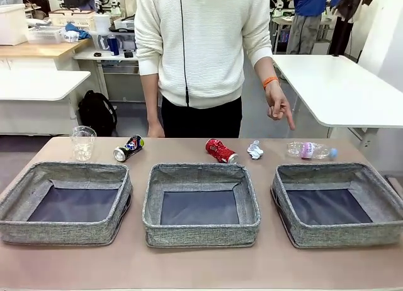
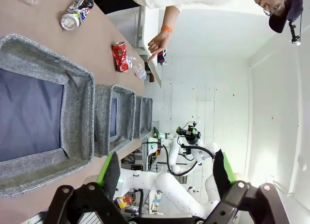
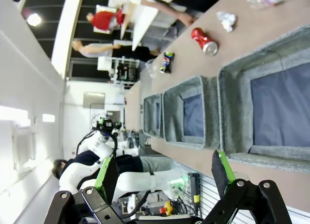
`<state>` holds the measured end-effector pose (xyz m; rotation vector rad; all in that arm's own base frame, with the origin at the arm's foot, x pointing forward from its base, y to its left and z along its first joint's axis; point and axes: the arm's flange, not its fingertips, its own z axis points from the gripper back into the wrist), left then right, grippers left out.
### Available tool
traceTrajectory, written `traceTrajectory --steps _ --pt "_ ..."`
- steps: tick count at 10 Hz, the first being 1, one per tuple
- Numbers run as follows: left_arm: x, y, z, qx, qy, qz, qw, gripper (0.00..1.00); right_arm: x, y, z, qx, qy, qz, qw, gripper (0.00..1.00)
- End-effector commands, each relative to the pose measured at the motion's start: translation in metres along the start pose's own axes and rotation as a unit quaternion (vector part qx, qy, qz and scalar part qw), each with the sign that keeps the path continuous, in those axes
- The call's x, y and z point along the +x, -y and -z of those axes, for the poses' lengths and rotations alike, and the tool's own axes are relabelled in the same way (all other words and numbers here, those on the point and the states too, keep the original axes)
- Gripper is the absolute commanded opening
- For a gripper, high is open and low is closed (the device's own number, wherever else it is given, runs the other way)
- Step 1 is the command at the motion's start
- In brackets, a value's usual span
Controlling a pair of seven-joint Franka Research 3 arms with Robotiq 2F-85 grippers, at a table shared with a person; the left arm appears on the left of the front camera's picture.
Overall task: Sort the waste into the appropriate baskets.
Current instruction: Pick up the waste item pointed out by the person.
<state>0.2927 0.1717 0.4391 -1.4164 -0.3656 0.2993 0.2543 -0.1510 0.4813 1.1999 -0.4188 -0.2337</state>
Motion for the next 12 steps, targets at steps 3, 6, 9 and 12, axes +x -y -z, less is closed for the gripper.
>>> traceTrajectory --steps 3,6,9,12 --pt "0.0 0.001 -0.002 -0.002 -0.005 0.012 1.0 1.0 0.053 -0.028 0.087 -0.127 -0.163 -0.213 0.955 1.0" --pt "0.0 0.001 -0.002 -0.002 -0.005 0.012 1.0 1.0 0.13 -0.06 0.201 -0.399 -0.205 -0.503 0.739 1.0" --pt "0.0 0.001 -0.002 -0.002 -0.005 0.012 1.0 1.0 0.143 -0.056 0.226 -0.564 -0.174 -0.574 0.567 1.0" --pt "0.0 0.001 -0.002 -0.002 -0.005 0.012 1.0 1.0 0.123 -0.047 0.146 -0.46 -0.14 -0.399 0.781 1.0"
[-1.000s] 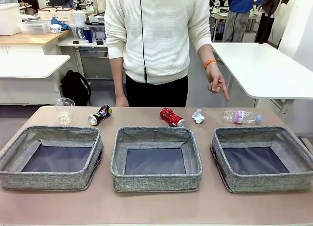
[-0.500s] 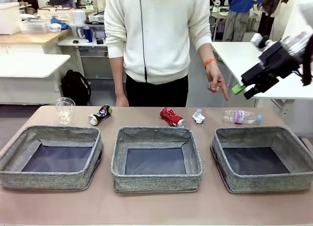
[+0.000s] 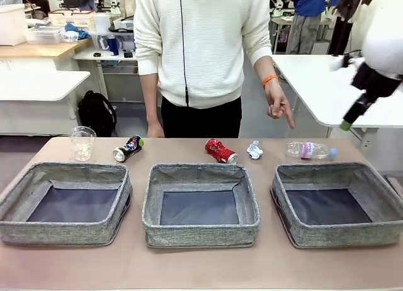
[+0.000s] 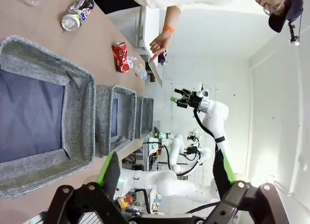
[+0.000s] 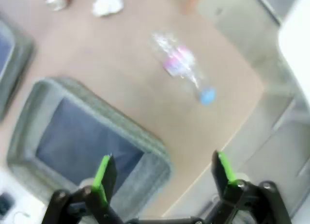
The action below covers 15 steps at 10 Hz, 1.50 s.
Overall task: Sort the waste into the appropriate baskets.
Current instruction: Pick up the waste item pointed out by the person.
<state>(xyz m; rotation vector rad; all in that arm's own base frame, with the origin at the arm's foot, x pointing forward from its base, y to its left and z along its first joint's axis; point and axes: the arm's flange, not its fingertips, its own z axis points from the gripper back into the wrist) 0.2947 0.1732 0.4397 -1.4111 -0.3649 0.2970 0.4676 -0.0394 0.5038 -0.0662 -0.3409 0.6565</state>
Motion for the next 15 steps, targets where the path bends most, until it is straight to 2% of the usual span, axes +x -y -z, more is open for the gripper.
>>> traceTrajectory --steps 1,2,3,4,5,7,8,10,11,15 --pt "-0.002 0.0 -0.002 -0.005 -0.005 0.011 1.0 1.0 0.028 -0.008 0.012 0.026 -0.018 -0.039 0.999 1.0" --pt "-0.002 0.0 -0.002 -0.005 -0.005 0.011 1.0 1.0 0.0 0.0 0.0 0.0 0.0 0.0 1.0 1.0" --pt "-0.002 0.0 -0.002 -0.005 -0.005 0.011 1.0 1.0 0.001 0.001 0.012 -0.039 -0.049 -0.099 0.993 1.0" --pt "-0.002 0.0 -0.002 -0.005 -0.005 0.011 1.0 1.0 0.019 0.012 0.027 0.011 -0.032 -0.214 0.976 1.0" --pt "-0.002 0.0 -0.002 -0.005 -0.005 0.011 1.0 1.0 0.044 0.032 0.05 0.05 -0.035 -0.281 0.958 1.0" --pt "-0.002 0.0 -0.002 -0.005 -0.005 0.011 1.0 1.0 0.078 0.063 0.094 0.125 -0.029 -0.361 0.924 1.0" --pt "-0.002 0.0 -0.002 -0.005 -0.005 0.011 1.0 1.0 0.085 0.072 0.113 0.17 -0.011 -0.368 0.914 1.0" --pt "-0.002 0.0 -0.002 -0.005 -0.005 0.011 1.0 1.0 0.085 0.081 0.134 0.193 0.023 -0.364 0.911 1.0" --pt "-0.002 0.0 -0.002 -0.005 -0.005 0.011 1.0 1.0 0.081 0.086 0.146 0.209 0.017 -0.353 0.912 1.0" --pt "-0.002 0.0 -0.002 -0.005 -0.005 0.011 1.0 1.0 0.085 0.074 0.179 0.186 0.013 -0.334 0.924 1.0"
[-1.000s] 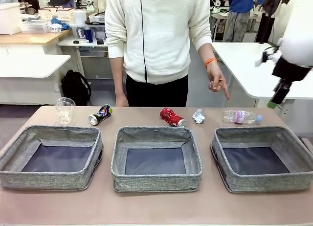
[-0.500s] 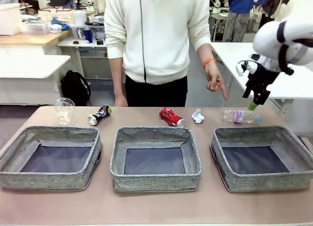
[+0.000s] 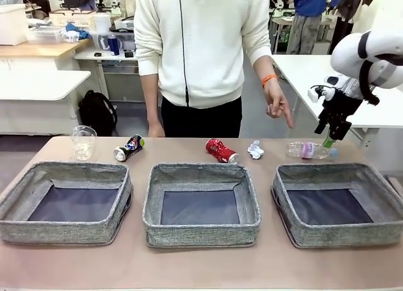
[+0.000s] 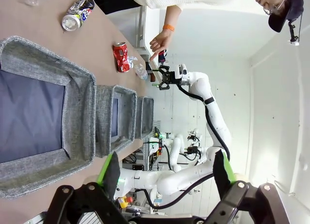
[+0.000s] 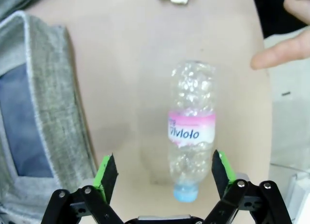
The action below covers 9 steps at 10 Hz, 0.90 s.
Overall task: Sort the waste into the appropriate baskets.
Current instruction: Pick up the waste item pointed out by the person.
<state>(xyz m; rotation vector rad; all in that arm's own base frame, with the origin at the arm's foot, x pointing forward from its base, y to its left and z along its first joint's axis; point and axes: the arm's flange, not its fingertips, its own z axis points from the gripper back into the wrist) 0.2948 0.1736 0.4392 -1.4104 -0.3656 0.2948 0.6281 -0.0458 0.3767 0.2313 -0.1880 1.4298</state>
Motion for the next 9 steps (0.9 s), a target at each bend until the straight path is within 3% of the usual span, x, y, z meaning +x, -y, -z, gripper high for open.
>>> traceTrajectory --steps 1,2,9 --pt "-0.002 0.001 -0.001 -0.005 -0.004 0.01 1.0 1.0 0.008 0.008 0.018 -0.04 -0.011 0.035 0.998 1.0" --pt "-0.002 0.001 -0.001 -0.005 -0.004 0.01 1.0 1.0 0.009 0.013 0.028 -0.048 0.005 0.045 0.998 1.0" --pt "-0.002 0.001 -0.001 -0.005 -0.004 0.01 1.0 1.0 0.012 0.017 0.064 -0.009 -0.004 0.05 0.999 1.0"
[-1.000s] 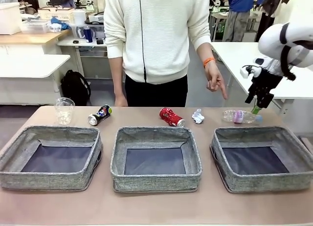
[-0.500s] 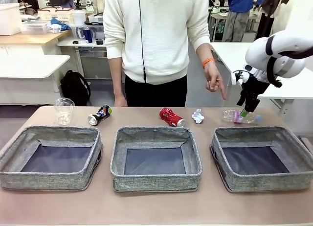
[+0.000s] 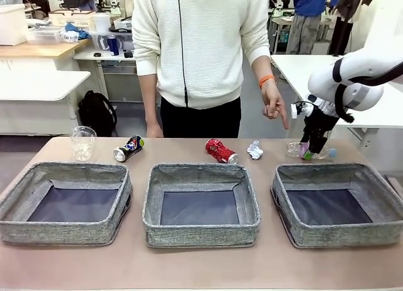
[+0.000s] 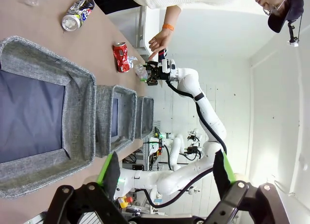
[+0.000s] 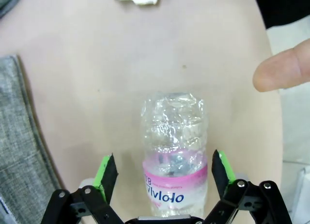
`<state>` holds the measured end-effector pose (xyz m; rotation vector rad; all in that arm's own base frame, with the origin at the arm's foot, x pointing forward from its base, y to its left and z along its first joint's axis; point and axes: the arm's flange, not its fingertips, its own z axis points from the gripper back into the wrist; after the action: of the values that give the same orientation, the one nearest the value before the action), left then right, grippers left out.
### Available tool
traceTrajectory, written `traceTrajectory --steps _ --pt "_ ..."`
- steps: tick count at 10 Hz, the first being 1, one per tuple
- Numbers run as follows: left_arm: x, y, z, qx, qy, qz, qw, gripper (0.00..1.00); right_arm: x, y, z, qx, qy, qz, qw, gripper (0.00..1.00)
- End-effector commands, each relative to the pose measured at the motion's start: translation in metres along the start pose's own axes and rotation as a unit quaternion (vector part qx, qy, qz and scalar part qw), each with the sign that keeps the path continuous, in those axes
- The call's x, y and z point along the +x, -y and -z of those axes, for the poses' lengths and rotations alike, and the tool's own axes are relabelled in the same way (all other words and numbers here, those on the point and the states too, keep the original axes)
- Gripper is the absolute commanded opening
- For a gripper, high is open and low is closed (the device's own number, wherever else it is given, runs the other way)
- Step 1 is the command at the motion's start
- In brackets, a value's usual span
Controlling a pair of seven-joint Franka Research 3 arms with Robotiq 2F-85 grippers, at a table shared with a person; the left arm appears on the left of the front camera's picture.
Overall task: Sort the waste into the appropriate baskets.
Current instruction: Pick up the waste item pointed out by the person.
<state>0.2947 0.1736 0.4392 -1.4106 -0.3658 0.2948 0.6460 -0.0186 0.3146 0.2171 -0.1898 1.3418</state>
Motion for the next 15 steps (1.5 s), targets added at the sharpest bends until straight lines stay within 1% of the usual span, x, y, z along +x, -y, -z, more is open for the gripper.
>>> traceTrajectory --steps 1,2,3,4,5,6,7,8,9,10,11,12,13,14,15 --pt "-0.002 0.001 -0.001 -0.005 -0.004 0.01 1.0 1.0 -0.001 0.0 -0.004 0.0 -0.013 0.013 1.0 1.0" --pt "-0.002 0.001 -0.001 -0.005 -0.004 0.01 1.0 1.0 0.0 0.001 -0.003 0.003 -0.035 0.033 0.999 1.0" --pt "-0.002 0.001 -0.001 -0.005 -0.004 0.01 1.0 1.0 -0.001 0.001 -0.005 0.002 -0.031 0.031 0.999 0.55" --pt "-0.002 0.001 -0.001 -0.005 -0.004 0.01 1.0 1.0 0.0 0.0 -0.006 -0.002 -0.042 0.026 0.999 0.4" --pt "-0.002 0.001 -0.001 -0.005 -0.004 0.01 1.0 1.0 0.0 0.0 -0.007 -0.002 -0.048 0.028 0.998 0.0" --pt "-0.002 0.001 -0.001 -0.005 -0.004 0.01 1.0 1.0 0.0 0.001 -0.007 -0.003 -0.062 0.032 0.998 0.0" --pt "-0.002 0.001 -0.001 -0.005 -0.004 0.01 1.0 1.0 -0.001 0.0 -0.008 -0.003 -0.065 0.03 0.997 0.25" --pt "-0.002 0.001 -0.001 -0.005 -0.004 0.01 1.0 1.0 -0.002 0.0 -0.01 -0.004 -0.065 0.032 0.997 0.14" --pt "-0.002 0.001 -0.001 -0.005 -0.004 0.01 1.0 1.0 -0.003 0.001 -0.013 0.002 -0.056 0.051 0.997 0.0" --pt "-0.002 0.001 -0.001 -0.005 -0.004 0.01 1.0 1.0 -0.003 0.001 -0.015 0.003 -0.056 0.045 0.997 0.0" --pt "-0.002 0.001 -0.001 -0.005 -0.004 0.01 1.0 1.0 -0.002 -0.001 -0.016 0.002 -0.065 0.038 0.997 0.0" --pt "-0.002 0.001 -0.001 -0.005 -0.004 0.01 1.0 1.0 0.001 -0.004 -0.022 0.0 -0.055 0.03 0.998 0.0" --pt "-0.002 0.001 -0.001 -0.005 -0.004 0.01 1.0 1.0 0.003 -0.007 -0.028 -0.01 -0.06 0.031 0.998 0.0" --pt "-0.002 0.001 -0.001 -0.005 -0.004 0.01 1.0 1.0 0.004 -0.011 -0.038 -0.022 -0.071 0.034 0.997 0.0" --pt "-0.002 0.001 -0.001 -0.005 -0.004 0.01 1.0 1.0 0.006 -0.019 -0.057 -0.043 -0.072 0.04 0.996 0.0"
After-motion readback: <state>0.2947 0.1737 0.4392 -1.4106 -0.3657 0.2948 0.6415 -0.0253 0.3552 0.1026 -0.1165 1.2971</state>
